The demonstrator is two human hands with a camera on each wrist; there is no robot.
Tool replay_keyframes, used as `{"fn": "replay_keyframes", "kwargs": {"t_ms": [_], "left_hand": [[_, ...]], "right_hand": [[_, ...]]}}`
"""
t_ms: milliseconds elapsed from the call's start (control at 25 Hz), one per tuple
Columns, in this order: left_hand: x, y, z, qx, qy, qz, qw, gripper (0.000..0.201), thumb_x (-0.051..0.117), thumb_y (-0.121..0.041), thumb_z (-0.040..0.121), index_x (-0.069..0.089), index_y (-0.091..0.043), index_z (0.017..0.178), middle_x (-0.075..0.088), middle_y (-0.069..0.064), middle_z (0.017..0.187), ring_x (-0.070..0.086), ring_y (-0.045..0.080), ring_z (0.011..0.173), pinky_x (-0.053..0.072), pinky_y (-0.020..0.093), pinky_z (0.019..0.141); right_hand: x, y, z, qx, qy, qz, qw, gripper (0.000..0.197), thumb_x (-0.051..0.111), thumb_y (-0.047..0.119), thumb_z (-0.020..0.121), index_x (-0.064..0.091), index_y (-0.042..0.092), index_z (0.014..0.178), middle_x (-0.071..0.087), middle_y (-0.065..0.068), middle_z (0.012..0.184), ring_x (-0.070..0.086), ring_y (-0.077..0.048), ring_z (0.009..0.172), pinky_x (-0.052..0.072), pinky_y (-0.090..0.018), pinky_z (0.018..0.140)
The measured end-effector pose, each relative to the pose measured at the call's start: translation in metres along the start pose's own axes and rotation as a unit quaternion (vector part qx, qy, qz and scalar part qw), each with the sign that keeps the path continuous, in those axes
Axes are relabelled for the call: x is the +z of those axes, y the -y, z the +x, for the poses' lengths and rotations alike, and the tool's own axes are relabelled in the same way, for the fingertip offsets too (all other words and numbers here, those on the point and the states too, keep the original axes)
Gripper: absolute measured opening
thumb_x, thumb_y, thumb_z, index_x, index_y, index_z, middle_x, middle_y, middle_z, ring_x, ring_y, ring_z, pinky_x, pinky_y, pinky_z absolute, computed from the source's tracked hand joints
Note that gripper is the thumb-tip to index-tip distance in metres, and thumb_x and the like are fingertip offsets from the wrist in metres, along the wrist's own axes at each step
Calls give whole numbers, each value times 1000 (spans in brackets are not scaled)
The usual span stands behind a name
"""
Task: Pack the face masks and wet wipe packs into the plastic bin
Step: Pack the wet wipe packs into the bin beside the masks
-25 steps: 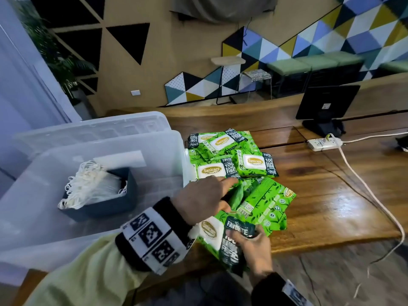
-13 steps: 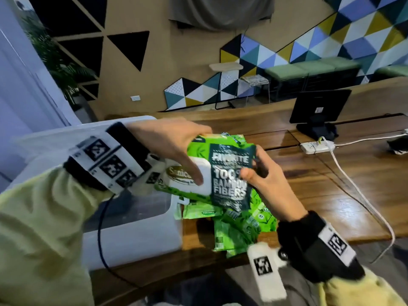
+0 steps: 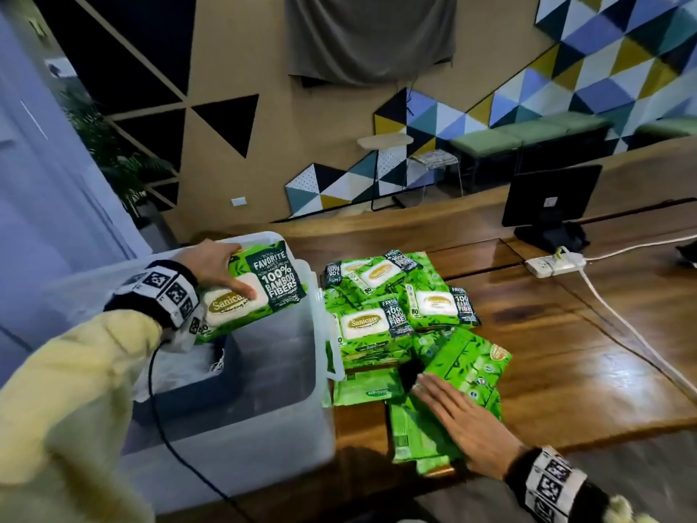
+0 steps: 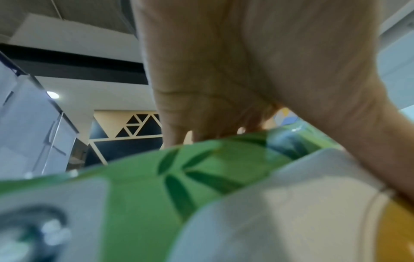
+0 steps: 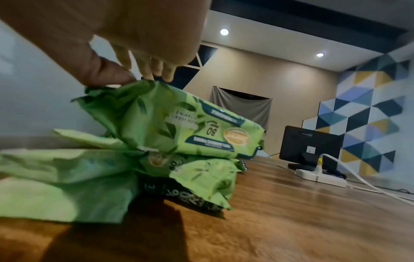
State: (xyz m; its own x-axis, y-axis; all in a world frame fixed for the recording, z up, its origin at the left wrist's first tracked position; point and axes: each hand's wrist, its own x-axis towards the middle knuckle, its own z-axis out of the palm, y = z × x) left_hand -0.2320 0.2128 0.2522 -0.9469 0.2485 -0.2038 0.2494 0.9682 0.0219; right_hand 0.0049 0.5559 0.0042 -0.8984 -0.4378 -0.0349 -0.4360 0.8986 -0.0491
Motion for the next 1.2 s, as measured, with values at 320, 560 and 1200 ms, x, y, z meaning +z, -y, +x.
{"fn": "replay_keyframes", "kwargs": {"t_ms": [320,560,1200], "left_hand": [[65,13,21,-20,5,2,1000,95,77,-60,60,42,-16,136,58,9,131,55,28,116,44,35,95],[82,7,14,-5,-11,24,1000,82,78,-59,60,49,-13,122,61,9,124,56,28,112,46,36,89],[108,42,54,23,-124,-182,975,82,85,-47,58,44,-8,117,59,16,123,58,29,110,47,37,94]], "right_hand": [[18,-57,-24,33,-105,-118,987,70,29,9,86,0,10,149,8,-12,157,-2,-21,146,14,-38,111],[12,-73,-9,11,-48,-139,989,88,40,9,59,22,10,146,25,-16,151,6,-26,145,2,-39,119],[-153,4,48,53,-361,296,883,60,62,44,64,33,62,113,63,7,81,57,-6,73,41,-13,66]]}}
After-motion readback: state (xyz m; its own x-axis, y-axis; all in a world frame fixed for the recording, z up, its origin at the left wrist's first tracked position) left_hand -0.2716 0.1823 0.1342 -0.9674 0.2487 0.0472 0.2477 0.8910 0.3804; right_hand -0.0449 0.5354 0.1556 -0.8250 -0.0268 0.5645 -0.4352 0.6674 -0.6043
